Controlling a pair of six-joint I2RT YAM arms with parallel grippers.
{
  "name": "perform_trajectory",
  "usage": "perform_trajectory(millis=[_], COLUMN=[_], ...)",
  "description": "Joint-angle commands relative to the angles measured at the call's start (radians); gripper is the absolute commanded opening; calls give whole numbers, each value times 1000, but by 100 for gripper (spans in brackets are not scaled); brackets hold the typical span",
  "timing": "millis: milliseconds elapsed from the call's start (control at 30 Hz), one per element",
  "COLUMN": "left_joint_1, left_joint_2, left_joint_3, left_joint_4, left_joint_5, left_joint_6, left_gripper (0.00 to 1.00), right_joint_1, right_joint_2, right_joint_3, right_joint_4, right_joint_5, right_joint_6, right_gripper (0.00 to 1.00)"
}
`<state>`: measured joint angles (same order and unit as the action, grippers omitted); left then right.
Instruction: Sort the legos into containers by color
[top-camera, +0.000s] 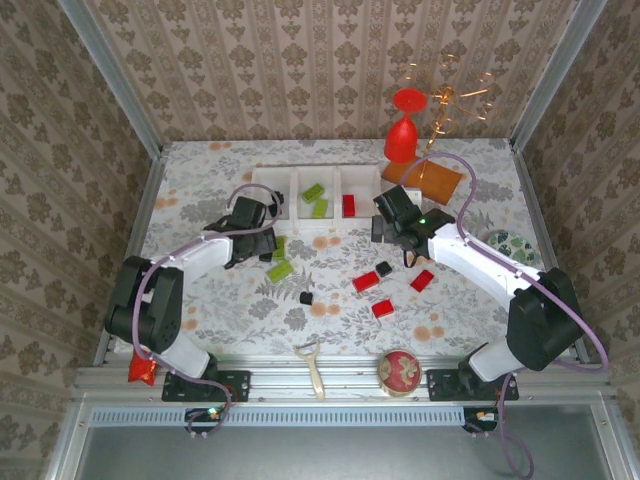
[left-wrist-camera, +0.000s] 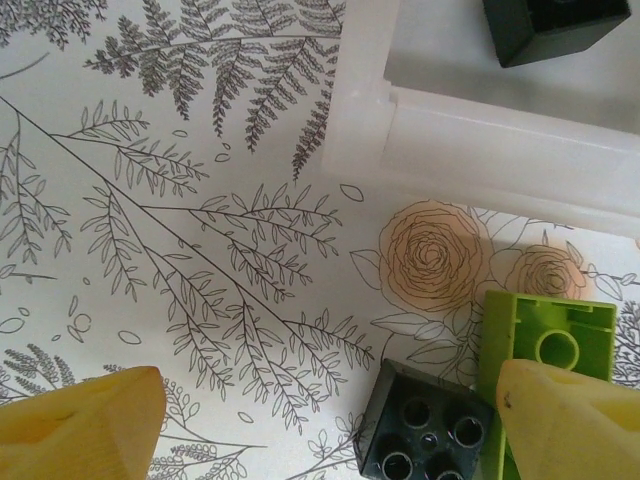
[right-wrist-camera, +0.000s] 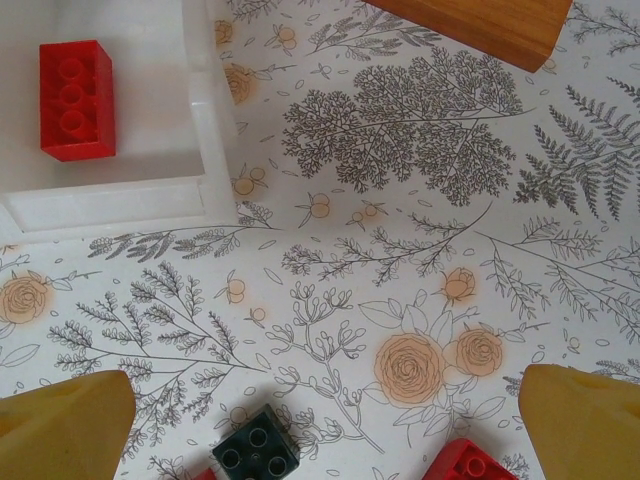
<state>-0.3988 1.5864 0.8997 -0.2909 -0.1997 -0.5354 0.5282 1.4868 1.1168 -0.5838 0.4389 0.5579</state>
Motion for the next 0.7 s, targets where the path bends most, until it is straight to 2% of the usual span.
perform_trajectory(millis=[0,300,500,667], left_joint_1=[2,2,-2,-2], left_joint_2=[34,94,71,31], left_joint_3=[34,57,23,-13], left_joint_4=[-8,-12,-17,-35], left_joint_5=[-15,29,40,38], left_joint_6=[-5,5,0,-1], left_gripper=[87,87,73,71], right_joint_1=[3,3,1,1], right_joint_2=[2,16,34,52], right_joint_3=[3,8,9,20], right_joint_4=[-31,-40,-39,-43], right_joint_5=[40,49,57,54], right_joint_6=[23,25,28,31], right_gripper=[100,100,100,100])
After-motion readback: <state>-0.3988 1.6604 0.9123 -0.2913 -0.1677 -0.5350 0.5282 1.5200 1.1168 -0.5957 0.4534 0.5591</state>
